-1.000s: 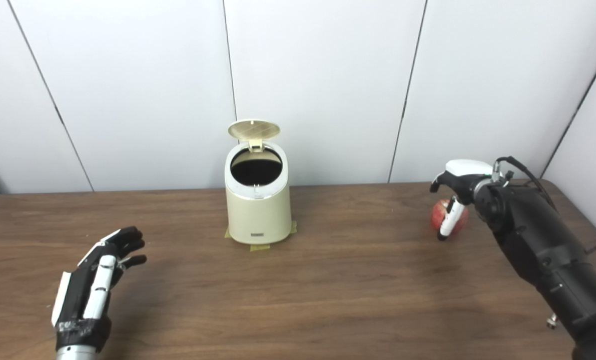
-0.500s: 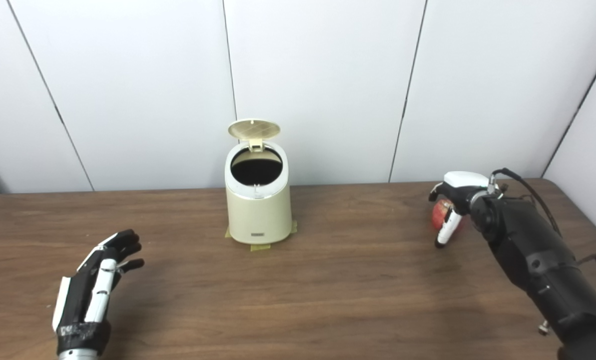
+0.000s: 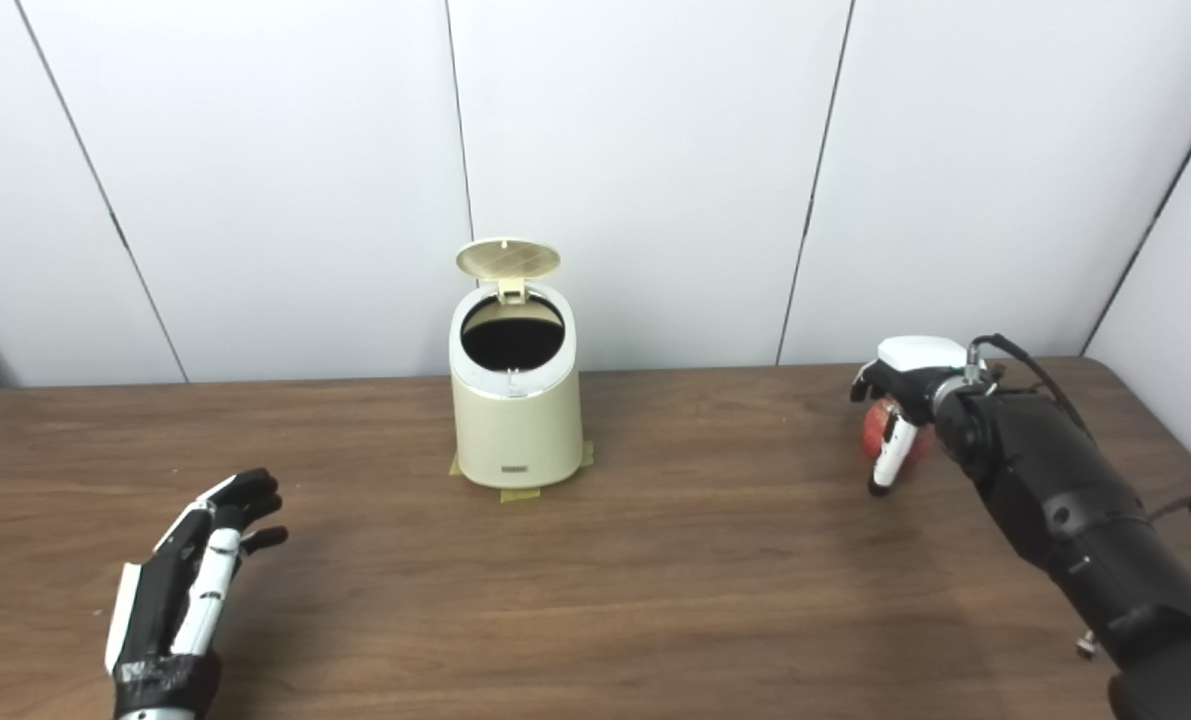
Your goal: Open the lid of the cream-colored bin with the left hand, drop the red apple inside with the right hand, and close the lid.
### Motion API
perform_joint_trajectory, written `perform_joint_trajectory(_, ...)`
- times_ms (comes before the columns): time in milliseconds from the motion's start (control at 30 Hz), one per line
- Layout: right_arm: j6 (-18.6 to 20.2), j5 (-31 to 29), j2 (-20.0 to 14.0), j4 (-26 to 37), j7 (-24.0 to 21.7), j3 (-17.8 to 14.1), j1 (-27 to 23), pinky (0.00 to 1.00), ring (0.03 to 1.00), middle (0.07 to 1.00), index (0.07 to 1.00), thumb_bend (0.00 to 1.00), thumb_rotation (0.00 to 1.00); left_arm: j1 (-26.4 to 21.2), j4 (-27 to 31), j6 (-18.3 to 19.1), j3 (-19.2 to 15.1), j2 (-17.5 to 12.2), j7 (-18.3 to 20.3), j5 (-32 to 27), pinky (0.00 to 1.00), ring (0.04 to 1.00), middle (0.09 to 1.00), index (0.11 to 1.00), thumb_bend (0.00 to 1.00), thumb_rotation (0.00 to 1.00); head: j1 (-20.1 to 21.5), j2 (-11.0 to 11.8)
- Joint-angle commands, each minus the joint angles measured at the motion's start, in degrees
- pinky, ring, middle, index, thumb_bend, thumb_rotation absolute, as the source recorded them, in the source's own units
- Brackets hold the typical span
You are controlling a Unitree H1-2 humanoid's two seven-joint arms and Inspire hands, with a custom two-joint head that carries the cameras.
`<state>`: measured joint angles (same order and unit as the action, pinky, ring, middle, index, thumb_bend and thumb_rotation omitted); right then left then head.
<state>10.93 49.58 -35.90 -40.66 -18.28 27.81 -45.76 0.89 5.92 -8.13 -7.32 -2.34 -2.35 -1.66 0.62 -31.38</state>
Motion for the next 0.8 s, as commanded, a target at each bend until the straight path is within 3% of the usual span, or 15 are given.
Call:
perform_joint_trajectory(0,4.82,4.32,-0.57,-2.75,2.52,1.25,-2.76,0.26,0.368,0.521,0.543,0.60,0.02,-1.29,1.76,-2.24,0.03,0.08,-0.58,0.45,0.71,0.793,0.791,0.750,0.34,0.64,0.05,-0.03)
perform_joint_trajectory(100,6.26,5.49,0.56,-6.14,7.48,2.10,-3.39,0.20,0.293,0.481,0.498,0.54,0.00,-1.31,1.97,-2.24,0.17,0.09,-0.56,0.57,0.70,0.791,0.790,0.748,0.34,0.65,-0.01,-0.05)
perform_joint_trajectory(233,5.59,4.43,0.82,-6.59,12.12,1.41,-2.82,0.26,0.344,0.477,0.490,0.53,0.00,-1.43,1.90,-2.19,0.18,0.06,-0.53,0.51,0.70,0.793,0.791,0.747,0.31,0.63,0.26,0.08)
perform_joint_trajectory(267,5.70,4.20,0.82,-6.39,12.57,1.29,-2.71,0.28,0.378,0.438,0.508,0.53,0.00,-1.48,1.73,-2.28,0.18,-0.01,-0.49,0.51,0.70,0.791,0.789,0.743,0.31,0.63,0.27,0.14)
perform_joint_trajectory(333,5.90,3.62,0.84,-5.78,13.03,0.84,-2.50,0.27,0.371,0.415,0.519,0.52,0.00,-1.54,1.53,-2.29,0.15,-0.08,-0.46,0.47,0.71,0.791,0.788,0.741,0.30,0.63,0.23,0.22)
perform_joint_trajectory(400,5.55,2.95,0.79,-4.82,14.09,0.08,-2.05,0.22,0.328,0.464,0.496,0.53,0.00,-1.57,1.43,-2.16,0.13,-0.15,-0.45,0.45,0.71,0.796,0.788,0.742,0.32,0.63,0.31,0.22)
perform_joint_trajectory(600,8.03,1.95,1.20,0.24,12.20,-2.24,-0.93,0.25,0.367,0.482,0.491,0.53,0.00,-1.58,1.23,-2.01,0.04,-0.31,-0.43,0.53,0.71,0.794,0.788,0.750,0.33,0.64,0.47,0.22)
perform_joint_trajectory(733,9.49,2.70,0.16,9.58,7.22,-2.16,0.25,0.32,0.442,0.452,0.499,0.53,0.00,-1.46,1.46,-1.72,0.08,-0.37,-0.26,0.39,0.70,0.795,0.792,0.755,0.33,0.65,0.40,-0.10)
perform_joint_trajectory(767,8.11,3.38,-0.53,13.09,6.74,-1.67,0.80,0.35,0.460,0.466,0.495,0.53,0.00,-1.45,1.50,-1.70,0.08,-0.34,-0.25,0.35,0.70,0.793,0.791,0.754,0.34,0.64,0.42,-0.17)
